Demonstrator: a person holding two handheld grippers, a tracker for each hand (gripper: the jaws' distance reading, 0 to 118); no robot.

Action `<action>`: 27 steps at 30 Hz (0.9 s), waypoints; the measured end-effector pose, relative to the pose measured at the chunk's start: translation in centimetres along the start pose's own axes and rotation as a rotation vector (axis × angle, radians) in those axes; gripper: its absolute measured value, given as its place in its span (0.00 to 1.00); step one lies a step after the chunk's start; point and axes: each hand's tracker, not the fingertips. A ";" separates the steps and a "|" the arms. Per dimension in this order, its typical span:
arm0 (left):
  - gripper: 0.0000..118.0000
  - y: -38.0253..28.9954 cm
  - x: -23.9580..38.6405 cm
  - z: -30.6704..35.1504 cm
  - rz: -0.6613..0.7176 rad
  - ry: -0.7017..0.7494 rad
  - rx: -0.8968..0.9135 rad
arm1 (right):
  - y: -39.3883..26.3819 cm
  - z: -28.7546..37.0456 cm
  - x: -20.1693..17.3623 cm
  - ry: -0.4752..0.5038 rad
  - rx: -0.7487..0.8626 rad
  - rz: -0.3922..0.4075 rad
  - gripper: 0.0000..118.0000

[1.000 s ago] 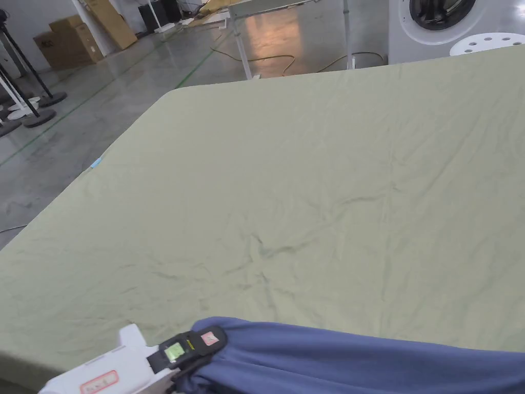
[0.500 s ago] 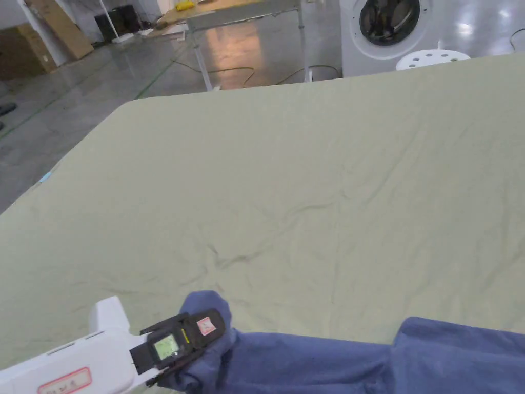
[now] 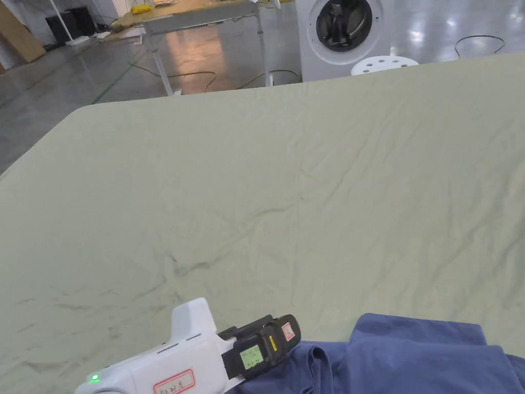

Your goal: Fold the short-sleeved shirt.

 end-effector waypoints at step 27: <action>0.74 -1.1 -11.7 6.5 0.323 0.085 0.109 | 0.8 -0.7 -0.8 0.030 -0.026 -0.057 0.00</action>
